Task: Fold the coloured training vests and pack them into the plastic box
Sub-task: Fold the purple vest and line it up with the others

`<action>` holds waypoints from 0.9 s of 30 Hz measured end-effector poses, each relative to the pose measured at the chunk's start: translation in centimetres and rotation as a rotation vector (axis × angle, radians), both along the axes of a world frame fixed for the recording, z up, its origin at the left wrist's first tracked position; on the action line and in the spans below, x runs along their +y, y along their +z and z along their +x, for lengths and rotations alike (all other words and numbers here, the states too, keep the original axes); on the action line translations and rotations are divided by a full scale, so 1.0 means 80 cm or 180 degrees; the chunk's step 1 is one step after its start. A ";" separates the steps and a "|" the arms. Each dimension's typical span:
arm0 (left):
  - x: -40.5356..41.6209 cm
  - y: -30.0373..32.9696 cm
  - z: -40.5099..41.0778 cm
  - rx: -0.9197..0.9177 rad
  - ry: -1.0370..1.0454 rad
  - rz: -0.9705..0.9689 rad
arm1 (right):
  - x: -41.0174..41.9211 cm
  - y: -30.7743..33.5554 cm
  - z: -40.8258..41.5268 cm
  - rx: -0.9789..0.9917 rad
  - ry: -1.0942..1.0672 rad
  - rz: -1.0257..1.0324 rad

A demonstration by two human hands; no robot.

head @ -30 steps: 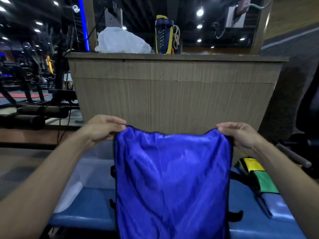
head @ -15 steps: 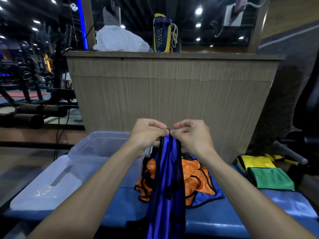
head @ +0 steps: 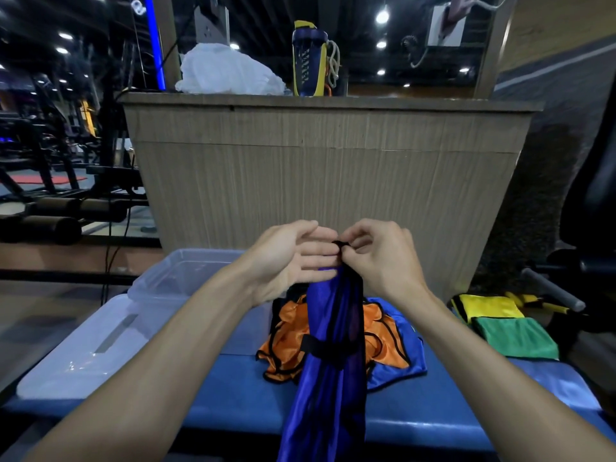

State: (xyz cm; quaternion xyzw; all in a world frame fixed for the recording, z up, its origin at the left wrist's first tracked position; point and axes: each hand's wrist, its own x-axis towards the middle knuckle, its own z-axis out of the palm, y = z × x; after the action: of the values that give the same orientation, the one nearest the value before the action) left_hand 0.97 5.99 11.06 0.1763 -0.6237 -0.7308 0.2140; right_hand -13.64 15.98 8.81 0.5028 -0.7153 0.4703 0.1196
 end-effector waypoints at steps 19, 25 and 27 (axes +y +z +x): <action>0.019 -0.061 0.038 0.0917 0.0688 -0.3156 | 0.048 0.054 -0.034 -0.0217 0.1461 0.0354; 0.029 -0.081 0.040 0.0712 0.0927 -0.3221 | 0.049 0.055 -0.031 -0.0189 0.1475 0.0308; 0.031 -0.093 0.032 0.0429 0.0863 -0.3348 | 0.048 0.054 -0.030 -0.0187 0.1489 0.0298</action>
State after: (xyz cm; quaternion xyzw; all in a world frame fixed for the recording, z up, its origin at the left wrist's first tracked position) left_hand 3.54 8.47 3.63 0.0771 -0.8616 -0.2960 0.4051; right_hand -16.00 19.80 13.10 0.6459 -0.6036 0.4660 -0.0369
